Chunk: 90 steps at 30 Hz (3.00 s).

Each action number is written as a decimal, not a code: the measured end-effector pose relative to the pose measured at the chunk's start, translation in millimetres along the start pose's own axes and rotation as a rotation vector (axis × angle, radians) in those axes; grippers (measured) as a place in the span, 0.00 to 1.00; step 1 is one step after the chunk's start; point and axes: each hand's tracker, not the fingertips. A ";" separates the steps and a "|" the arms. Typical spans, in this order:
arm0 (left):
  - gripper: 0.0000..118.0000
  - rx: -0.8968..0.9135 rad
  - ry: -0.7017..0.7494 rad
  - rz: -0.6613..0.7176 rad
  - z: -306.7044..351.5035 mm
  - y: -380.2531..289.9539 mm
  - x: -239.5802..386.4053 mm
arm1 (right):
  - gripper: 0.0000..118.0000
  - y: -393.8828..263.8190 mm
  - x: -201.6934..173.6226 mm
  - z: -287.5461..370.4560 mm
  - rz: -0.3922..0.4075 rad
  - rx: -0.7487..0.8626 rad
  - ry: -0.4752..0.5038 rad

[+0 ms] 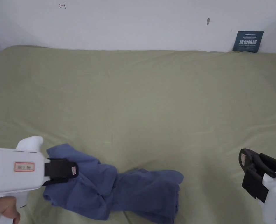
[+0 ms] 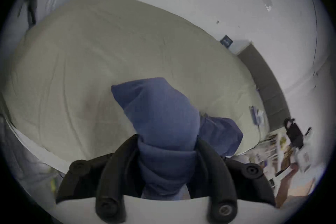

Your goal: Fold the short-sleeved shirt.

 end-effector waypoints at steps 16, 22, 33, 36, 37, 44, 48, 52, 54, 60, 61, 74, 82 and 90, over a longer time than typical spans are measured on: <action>1.00 -0.146 -0.030 -0.258 -131.5 -25.1 182.4 | 0.02 -4.3 29.8 14.2 -0.033 -0.015 -0.051; 0.95 -0.138 -0.171 -0.033 -109.9 -11.3 146.3 | 0.02 -2.5 43.1 17.2 -0.047 -0.016 -0.079; 0.02 -0.101 -0.417 0.161 -106.2 4.4 90.7 | 0.02 -12.2 31.7 3.3 -0.076 -0.056 -0.045; 0.02 -0.185 -0.445 0.128 -149.6 -9.7 107.5 | 0.02 -14.1 29.9 0.9 -0.082 -0.070 -0.038; 0.02 -0.212 -0.409 0.131 -163.3 -16.8 112.8 | 0.02 -14.6 29.8 0.7 -0.081 -0.075 -0.038; 0.00 -0.261 -0.442 0.126 -195.3 -48.4 116.0 | 0.02 -21.2 32.2 -11.9 -0.111 -0.179 0.036; 0.00 -0.210 -0.410 0.057 -155.5 -28.9 115.1 | 0.02 -21.4 20.1 -35.6 -0.156 -0.273 0.189; 0.00 -0.111 -0.408 0.027 -99.0 -9.8 91.5 | 0.02 -26.5 -0.2 -80.2 -0.228 -0.413 0.410; 0.00 -0.059 -0.361 0.016 -75.0 -4.7 75.9 | 0.02 -38.2 -10.0 -110.7 -0.302 -0.499 0.518; 0.00 -0.013 -0.227 0.008 -49.5 -1.9 25.1 | 0.02 -98.6 -15.2 -184.1 -0.647 -0.694 0.737; 0.00 -0.022 -0.220 0.014 -51.4 -3.4 18.6 | 0.02 -110.8 -12.0 -190.9 -0.686 -0.719 0.732; 1.00 -0.152 -0.434 0.107 -101.6 -19.2 -26.3 | 0.02 -163.3 19.5 -211.2 -0.915 -0.803 0.912; 0.95 -0.245 -0.590 0.154 -168.3 -21.0 -16.5 | 0.02 -162.6 21.0 -214.2 -0.921 -0.820 0.919; 0.36 -0.205 -0.569 0.152 -186.1 -37.1 -27.4 | 0.02 -164.2 27.5 -222.4 -0.957 -0.823 0.918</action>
